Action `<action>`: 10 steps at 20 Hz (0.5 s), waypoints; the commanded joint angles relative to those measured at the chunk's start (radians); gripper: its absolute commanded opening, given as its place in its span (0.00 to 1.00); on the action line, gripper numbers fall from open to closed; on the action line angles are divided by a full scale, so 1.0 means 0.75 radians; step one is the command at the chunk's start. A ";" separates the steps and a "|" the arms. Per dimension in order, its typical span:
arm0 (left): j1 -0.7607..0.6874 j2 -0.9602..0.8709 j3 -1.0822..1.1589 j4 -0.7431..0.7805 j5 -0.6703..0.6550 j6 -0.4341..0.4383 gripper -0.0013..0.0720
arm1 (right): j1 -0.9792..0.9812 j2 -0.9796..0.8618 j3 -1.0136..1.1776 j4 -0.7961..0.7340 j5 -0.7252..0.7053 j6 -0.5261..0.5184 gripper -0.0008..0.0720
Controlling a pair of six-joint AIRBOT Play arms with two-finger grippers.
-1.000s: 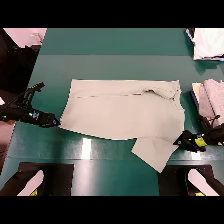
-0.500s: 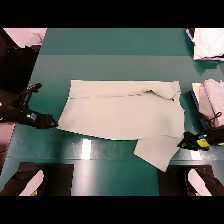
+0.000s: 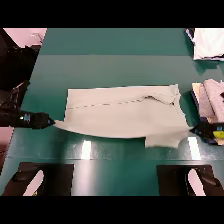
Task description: Fold the shirts.
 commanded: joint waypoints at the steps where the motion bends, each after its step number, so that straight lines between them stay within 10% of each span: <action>1: 0.000 -0.180 0.002 -0.096 0.262 0.023 0.05 | 0.012 -0.190 0.159 0.044 -0.192 -0.011 0.03; 10: 0.000 -0.790 0.306 -0.281 0.569 0.139 0.05 | 0.303 -0.859 0.661 0.032 -0.444 -0.009 0.03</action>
